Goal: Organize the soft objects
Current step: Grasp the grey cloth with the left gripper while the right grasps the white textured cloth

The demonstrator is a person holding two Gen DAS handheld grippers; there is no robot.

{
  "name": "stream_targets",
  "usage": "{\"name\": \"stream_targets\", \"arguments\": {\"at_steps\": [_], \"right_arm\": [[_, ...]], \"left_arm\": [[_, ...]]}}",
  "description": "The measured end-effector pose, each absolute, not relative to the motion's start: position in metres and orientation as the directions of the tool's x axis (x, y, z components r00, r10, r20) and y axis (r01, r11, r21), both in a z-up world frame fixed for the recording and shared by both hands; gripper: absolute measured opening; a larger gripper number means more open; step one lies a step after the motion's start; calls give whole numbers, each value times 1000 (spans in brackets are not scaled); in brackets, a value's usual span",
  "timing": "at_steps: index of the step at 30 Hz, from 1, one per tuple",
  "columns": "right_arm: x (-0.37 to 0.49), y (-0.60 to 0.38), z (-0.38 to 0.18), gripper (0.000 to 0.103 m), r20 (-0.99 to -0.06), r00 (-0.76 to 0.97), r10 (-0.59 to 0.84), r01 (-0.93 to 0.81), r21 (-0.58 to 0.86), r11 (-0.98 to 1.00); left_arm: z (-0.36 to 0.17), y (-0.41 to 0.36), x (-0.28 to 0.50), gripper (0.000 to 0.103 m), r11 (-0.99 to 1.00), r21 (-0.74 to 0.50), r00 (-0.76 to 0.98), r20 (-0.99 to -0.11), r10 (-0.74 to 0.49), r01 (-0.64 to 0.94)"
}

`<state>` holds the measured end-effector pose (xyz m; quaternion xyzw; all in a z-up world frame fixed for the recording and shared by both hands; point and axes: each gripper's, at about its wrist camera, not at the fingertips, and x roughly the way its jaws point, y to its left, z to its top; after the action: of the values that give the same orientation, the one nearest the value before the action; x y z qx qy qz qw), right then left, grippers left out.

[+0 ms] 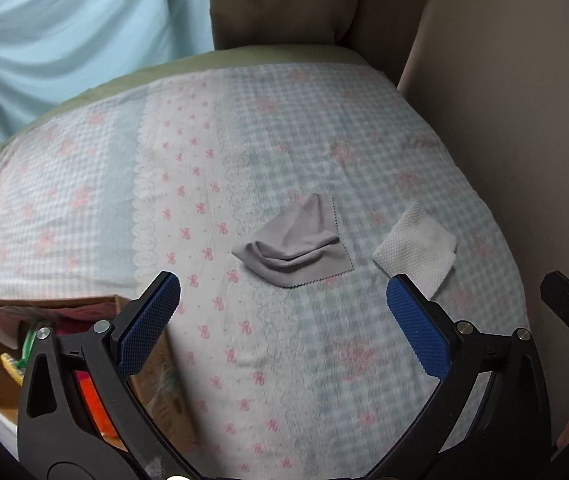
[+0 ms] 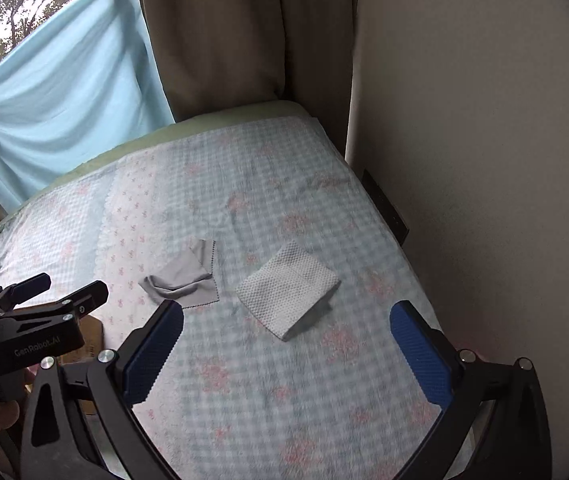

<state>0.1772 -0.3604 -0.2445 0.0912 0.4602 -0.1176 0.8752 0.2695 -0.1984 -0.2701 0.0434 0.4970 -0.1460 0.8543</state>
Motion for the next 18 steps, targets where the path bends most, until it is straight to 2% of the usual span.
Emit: {"name": "stream_targets", "arguments": {"at_steps": [11, 15, 18], "right_arm": [[229, -376, -381, 103, -848, 525, -70, 250, 75, 965], [242, -375, -418, 103, -852, 518, -78, 227, 49, 973], [251, -377, -433, 103, -849, 521, -93, 226, 31, 974]], "left_arm": [[-424, -237, 320, 103, 963, -66, 409, -896, -173, 262], [-459, -244, 332, 103, 962, -56, 403, -900, -165, 269], [-460, -248, 334, 101, 952, -51, 462, -866, -192, 301]]}}
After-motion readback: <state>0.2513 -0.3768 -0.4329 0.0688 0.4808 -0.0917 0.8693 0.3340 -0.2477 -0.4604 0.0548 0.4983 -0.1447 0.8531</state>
